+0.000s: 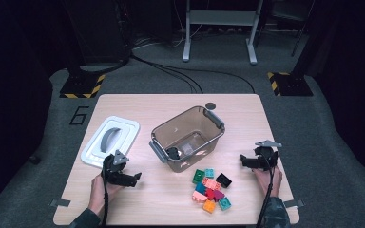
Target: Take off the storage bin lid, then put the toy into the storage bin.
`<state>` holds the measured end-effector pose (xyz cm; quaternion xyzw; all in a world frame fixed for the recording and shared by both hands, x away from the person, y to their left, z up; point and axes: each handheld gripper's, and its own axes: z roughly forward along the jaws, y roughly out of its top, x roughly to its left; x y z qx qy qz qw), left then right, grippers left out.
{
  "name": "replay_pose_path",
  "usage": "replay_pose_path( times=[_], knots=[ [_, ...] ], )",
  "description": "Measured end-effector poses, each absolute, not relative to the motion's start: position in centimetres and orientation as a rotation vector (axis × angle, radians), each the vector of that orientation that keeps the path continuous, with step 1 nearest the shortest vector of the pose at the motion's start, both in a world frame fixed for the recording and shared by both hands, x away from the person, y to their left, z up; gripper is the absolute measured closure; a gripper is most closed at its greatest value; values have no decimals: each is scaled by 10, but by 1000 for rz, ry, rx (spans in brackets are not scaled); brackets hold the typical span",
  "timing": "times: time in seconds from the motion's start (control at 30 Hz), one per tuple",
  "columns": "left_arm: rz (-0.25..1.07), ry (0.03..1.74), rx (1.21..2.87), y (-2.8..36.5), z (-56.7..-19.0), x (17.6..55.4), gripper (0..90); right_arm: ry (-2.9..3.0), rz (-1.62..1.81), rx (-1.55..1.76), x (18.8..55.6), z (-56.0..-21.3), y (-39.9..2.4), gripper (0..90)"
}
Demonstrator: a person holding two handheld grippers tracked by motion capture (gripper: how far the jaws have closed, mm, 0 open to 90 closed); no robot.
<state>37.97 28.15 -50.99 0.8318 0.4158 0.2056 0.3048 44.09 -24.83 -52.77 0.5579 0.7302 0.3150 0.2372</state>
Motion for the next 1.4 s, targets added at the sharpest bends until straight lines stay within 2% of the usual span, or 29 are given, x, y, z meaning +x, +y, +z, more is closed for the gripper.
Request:
replay_pose_path(
  times=[0.13, 0.33, 1.27, 1.4],
  knots=[
    [554, 1106, 2202, 285, -519, 380, 22, 2004, 864, 1530, 441, -528, -248, 34],
    [477, 1122, 2136, 293, -530, 382, 0, 2016, 857, 1518, 441, -528, -248, 28],
    [481, 1125, 2114, 296, -530, 383, 12, 2016, 865, 1527, 440, -527, -248, 41],
    [480, 1128, 2113, 296, -530, 382, 14, 2032, 897, 1546, 440, -526, -250, 7]
  ],
)
